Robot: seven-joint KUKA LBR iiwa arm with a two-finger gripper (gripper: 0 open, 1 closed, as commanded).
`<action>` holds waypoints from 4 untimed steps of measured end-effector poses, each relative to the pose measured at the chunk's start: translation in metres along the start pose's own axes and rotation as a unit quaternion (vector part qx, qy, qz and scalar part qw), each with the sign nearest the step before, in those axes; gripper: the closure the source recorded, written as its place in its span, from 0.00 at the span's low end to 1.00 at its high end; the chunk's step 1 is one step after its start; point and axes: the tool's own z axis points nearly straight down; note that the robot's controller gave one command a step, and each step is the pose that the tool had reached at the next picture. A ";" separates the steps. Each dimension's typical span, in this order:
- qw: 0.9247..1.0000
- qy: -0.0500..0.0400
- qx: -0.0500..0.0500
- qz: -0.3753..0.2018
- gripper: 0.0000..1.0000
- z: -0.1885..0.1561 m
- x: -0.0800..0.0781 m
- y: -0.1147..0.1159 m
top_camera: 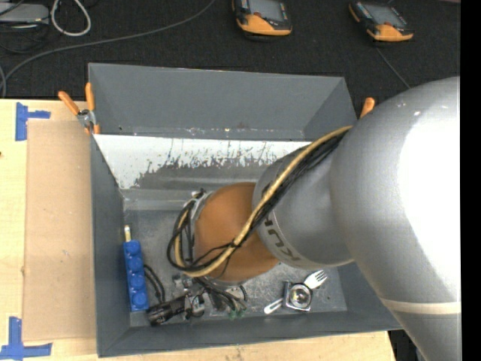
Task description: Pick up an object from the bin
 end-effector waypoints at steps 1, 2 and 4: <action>1.000 0.000 0.000 0.000 1.00 0.000 0.000 0.000; 1.000 0.001 0.000 0.001 1.00 -0.003 0.001 0.000; 1.000 0.002 0.000 0.005 1.00 -0.015 0.001 -0.001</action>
Offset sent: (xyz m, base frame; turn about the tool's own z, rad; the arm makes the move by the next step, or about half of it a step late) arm 0.0000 0.0000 0.0056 0.0002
